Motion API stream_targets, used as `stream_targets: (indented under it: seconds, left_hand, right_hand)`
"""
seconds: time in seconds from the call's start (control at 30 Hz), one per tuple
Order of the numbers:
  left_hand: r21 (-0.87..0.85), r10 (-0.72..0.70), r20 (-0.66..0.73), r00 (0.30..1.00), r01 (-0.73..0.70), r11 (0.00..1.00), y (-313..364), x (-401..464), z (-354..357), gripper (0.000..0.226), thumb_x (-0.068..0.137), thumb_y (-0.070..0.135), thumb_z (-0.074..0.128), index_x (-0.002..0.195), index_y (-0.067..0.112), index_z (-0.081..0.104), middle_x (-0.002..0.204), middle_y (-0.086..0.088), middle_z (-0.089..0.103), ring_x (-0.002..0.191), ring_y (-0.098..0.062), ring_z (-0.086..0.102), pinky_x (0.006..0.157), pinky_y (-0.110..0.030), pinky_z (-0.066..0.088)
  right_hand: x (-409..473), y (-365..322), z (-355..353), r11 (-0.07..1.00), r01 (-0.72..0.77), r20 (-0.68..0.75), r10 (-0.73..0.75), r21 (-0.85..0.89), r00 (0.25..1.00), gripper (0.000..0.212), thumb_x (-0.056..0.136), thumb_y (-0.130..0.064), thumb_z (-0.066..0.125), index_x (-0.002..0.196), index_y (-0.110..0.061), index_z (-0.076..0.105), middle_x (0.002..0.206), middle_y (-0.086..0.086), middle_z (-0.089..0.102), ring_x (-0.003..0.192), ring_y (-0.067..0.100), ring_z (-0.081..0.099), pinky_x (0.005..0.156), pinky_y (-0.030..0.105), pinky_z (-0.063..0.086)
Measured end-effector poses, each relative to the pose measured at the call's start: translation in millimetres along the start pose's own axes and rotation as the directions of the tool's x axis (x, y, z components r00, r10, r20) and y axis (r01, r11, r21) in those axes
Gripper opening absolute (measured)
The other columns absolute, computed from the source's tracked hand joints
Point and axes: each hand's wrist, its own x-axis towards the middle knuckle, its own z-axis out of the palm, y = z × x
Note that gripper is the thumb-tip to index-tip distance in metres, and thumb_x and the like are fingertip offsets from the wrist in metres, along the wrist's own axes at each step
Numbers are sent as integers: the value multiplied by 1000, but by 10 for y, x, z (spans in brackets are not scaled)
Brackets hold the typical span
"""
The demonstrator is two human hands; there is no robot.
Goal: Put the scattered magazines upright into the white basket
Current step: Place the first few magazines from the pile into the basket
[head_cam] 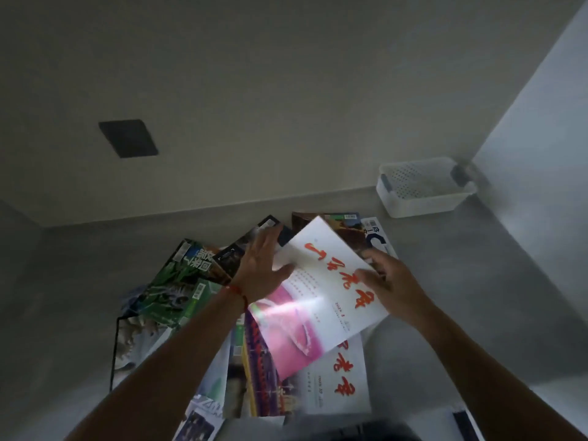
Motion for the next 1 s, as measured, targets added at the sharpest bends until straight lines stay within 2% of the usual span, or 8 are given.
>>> stream_targets:
  seconds: [0.07, 0.17, 0.33, 0.5, 0.57, 0.67, 0.83, 1.0]
  left_hand:
    - [-176, 52, 142, 989, -26, 984, 168, 242, -69, 60, 90, 12, 67, 145, 18, 44, 146, -10, 52, 133, -28, 49, 114, -51, 39]
    - [-305, 98, 93, 991, -66, 950, 391, 425, -85, 28, 93, 2, 60, 118, 13, 67, 114, -11, 73, 109, -31, 67, 97, -55, 52]
    - [-522, 13, -70, 997, -48, 851, 885, 627, 80, 35, 93, 4, 60, 100, 36, 72, 108, 4, 76, 105, -18, 70, 95, -46, 57]
    - [-647, -31, -82, 996, -29, 762, 1509, 905, 366, 38, 94, 2, 60, 101, 36, 73, 103, 19, 76, 101, -1, 70, 93, -29, 57]
    - [-659, -65, -140, 988, -44, 751, 1813, 1106, 429, 34, 93, 5, 62, 97, 37, 73, 102, 14, 77, 101, -8, 72, 89, -30, 59]
    - [-638, -117, -212, 970, -47, 768, 2248, 1506, 475, 26, 91, 8, 67, 92, 33, 74, 95, 12, 76, 95, -13, 72, 85, -30, 60]
    - [-475, -164, -334, 928, -16, 880, 2682, 2205, 565, 14, 87, 25, 68, 96, 20, 78, 77, 6, 74, 69, -13, 68, 67, -23, 55]
    - [-610, -335, -238, 912, 128, 782, 2815, 2852, 778, 18, 89, 26, 65, 99, 17, 76, 86, -5, 77, 83, -24, 74, 86, -42, 62]
  right_hand:
    - [14, -138, -183, 999, 27, -35, -26, 25, 999, 16, 95, -25, 64, 112, -25, 65, 89, -4, 77, 72, 11, 76, 56, 24, 59]
    - [38, -220, -558, 990, 15, -146, 5, 137, 989, 19, 86, -33, 72, 105, -29, 71, 87, -4, 79, 76, 15, 77, 59, 23, 58]
    - [30, 199, -1124, 914, 19, -155, 48, 405, 987, 40, 79, -40, 75, 117, -27, 69, 113, 3, 75, 105, 24, 72, 86, 41, 60]
    - [399, 525, -1639, 977, 49, -327, 21, 206, 945, 27, 88, -16, 73, 115, -22, 71, 112, -4, 75, 102, 14, 73, 88, 45, 60]
    - [649, 480, -2010, 996, 61, -411, -31, 61, 911, 26, 88, -20, 73, 113, -23, 73, 108, -6, 76, 90, -1, 72, 76, 27, 62]
    - [1042, 342, -2617, 992, 76, -512, -115, -96, 851, 25, 85, -24, 74, 110, -19, 75, 97, -12, 75, 73, -20, 64, 60, 0, 46]
    - [1651, 202, -3311, 977, 14, -583, -139, -214, 801, 23, 85, -29, 70, 102, -16, 77, 93, -3, 78, 75, 9, 70, 65, 23, 54]
    - [2163, 436, -3498, 966, 15, -585, -168, -258, 793, 20, 91, -25, 64, 101, -12, 76, 99, 3, 78, 73, 9, 62, 56, 8, 36]
